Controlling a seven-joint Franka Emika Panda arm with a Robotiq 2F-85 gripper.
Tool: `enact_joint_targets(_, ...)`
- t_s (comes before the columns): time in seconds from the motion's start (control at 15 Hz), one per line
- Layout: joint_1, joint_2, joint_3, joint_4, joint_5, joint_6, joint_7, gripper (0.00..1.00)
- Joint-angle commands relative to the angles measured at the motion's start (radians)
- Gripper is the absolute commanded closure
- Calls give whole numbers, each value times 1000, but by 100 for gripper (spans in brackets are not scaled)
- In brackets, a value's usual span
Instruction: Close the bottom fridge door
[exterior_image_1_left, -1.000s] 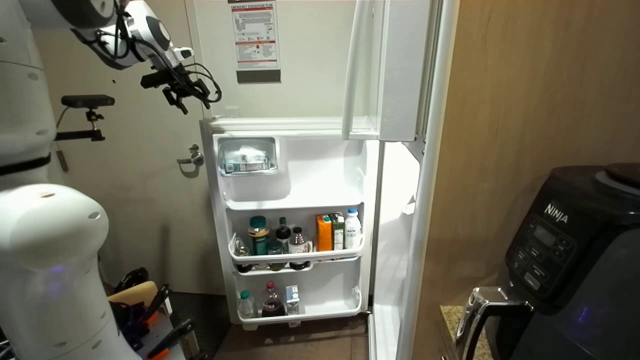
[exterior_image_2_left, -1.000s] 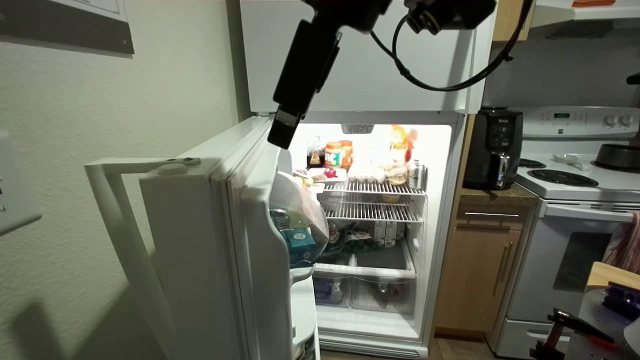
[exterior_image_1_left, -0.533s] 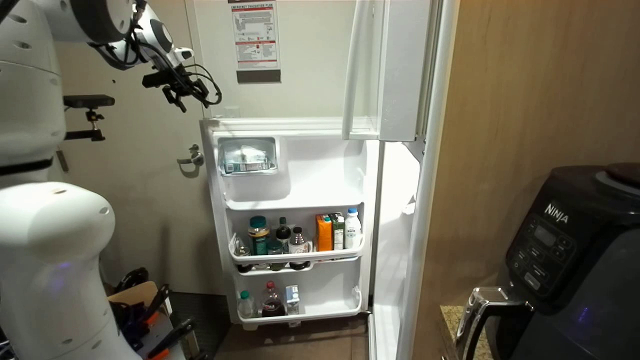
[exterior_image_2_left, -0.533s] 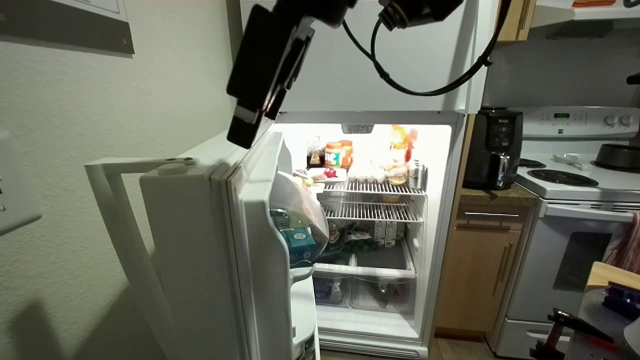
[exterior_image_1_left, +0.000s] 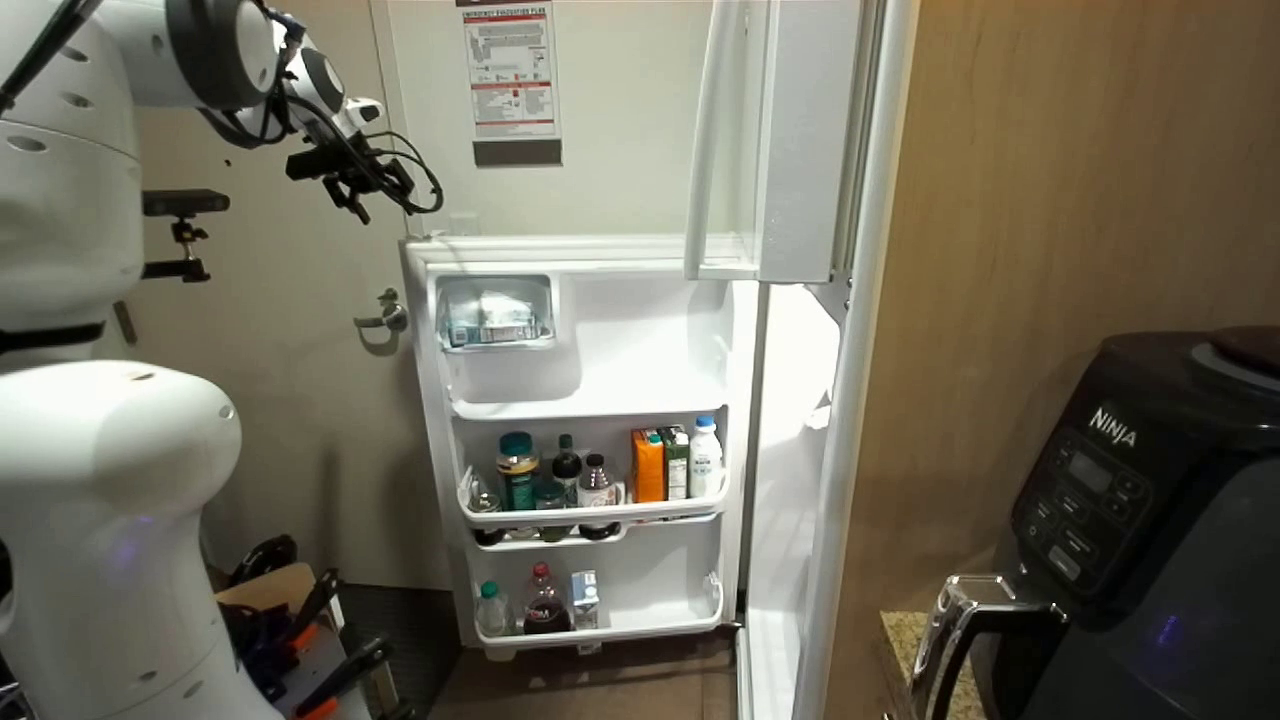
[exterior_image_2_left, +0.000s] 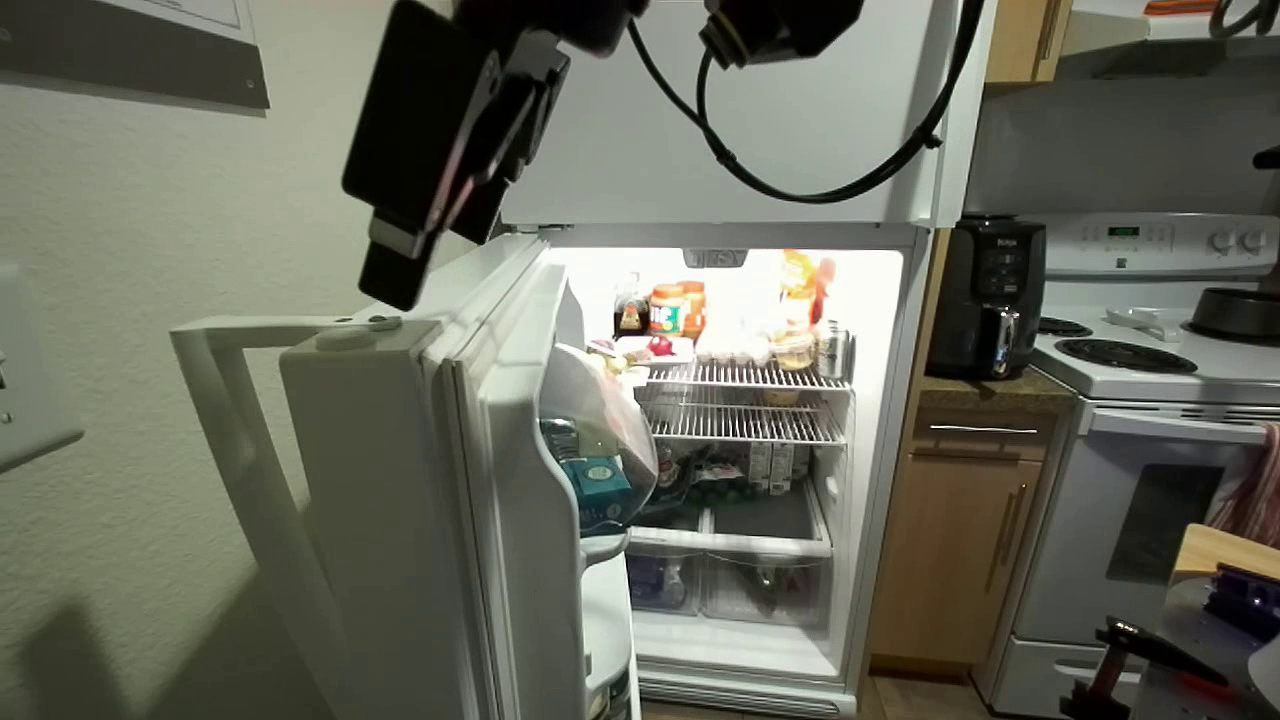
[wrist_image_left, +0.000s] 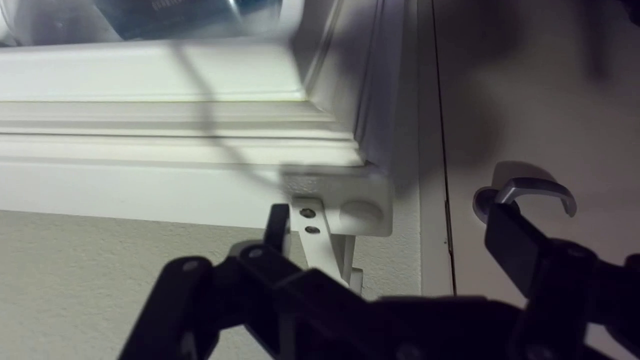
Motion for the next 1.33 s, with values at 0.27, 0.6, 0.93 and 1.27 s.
enact_joint_targets(0.27,102,78,-97,86,-56,72,-12,0)
enact_joint_targets(0.6,121,118,-115,118,-103,116,-6,0)
enact_joint_targets(0.93,122,151,-129,143,-146,129,4,0)
enact_joint_targets(1.27,119,177,-143,177,-176,147,0,0)
